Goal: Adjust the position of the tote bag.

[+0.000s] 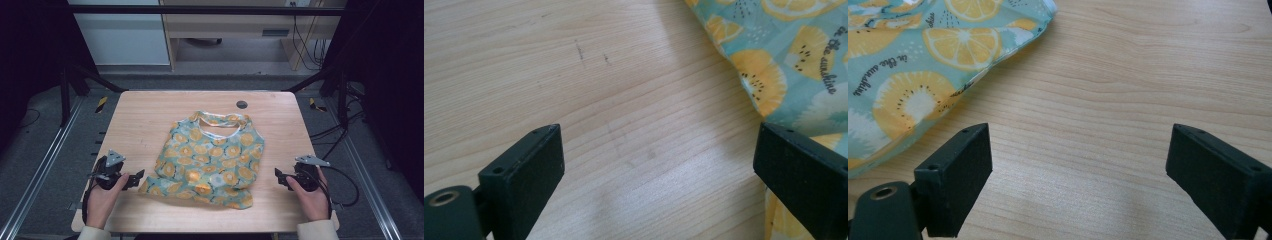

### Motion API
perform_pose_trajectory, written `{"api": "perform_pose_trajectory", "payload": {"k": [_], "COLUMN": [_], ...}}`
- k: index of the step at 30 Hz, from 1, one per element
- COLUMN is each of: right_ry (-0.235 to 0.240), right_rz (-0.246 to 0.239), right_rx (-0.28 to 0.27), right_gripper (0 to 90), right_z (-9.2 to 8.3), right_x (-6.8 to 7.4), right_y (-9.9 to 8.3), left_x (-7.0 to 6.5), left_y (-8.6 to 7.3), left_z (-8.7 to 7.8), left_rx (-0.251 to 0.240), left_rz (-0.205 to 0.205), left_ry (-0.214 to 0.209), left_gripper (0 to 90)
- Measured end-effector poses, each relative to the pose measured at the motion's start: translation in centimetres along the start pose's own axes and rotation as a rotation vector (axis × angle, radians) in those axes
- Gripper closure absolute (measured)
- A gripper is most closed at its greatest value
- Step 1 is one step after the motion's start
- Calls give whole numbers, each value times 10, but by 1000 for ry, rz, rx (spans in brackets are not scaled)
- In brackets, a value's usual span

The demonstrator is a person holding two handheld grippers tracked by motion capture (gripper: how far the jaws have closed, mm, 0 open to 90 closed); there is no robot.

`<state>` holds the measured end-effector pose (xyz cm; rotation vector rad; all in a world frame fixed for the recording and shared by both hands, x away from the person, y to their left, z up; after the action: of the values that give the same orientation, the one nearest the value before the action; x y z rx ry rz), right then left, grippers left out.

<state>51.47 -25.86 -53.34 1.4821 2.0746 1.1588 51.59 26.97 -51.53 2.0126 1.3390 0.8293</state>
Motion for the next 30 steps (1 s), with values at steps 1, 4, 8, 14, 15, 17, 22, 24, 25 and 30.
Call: {"api": "perform_pose_trajectory", "payload": {"k": [1,4,8,14,15,17,22,24,25,30], "right_ry": [5,19,62,101,108,112,132,152,179,204], "right_rz": [3,-7,22,6,3,-8,-13,11,42,60], "right_rx": [12,24,20,37,39,41,43,39,35,33], "right_gripper": [115,118,132,147,148,149,147,152,154,161], "right_z": [2,6,13,28,32,38,57,64,72,88], "right_x": [0,1,5,7,8,6,2,0,-2,-4], "right_y": [-2,-2,2,21,28,39,70,79,86,94], "left_x": [-1,-6,-16,-24,-25,-26,-30,-32,-32,-35], "left_y": [0,3,16,36,43,50,74,81,85,91], "left_z": [0,2,9,25,30,35,49,54,58,65], "left_rx": [3,7,-21,-15,-15,-8,-10,-17,-14,-7], "left_rz": [3,3,8,46,59,79,93,88,88,83], "left_ry": [-4,-21,-57,-80,-83,-81,-88,-94,-98,-109], "left_gripper": [61,61,61,61,61,61,58,58,58,56]}}
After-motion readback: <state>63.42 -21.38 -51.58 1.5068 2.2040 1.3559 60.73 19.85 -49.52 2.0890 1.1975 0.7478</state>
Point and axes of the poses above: each handheld gripper's, and its own axes: z roughly forward along the jaws, y roughly out of its top, x roughly to its left, the point moved 8 cm from there along z, roughly forward along the jaws, and after that the axes turned 11 degrees about y, right-handed, at the moved point
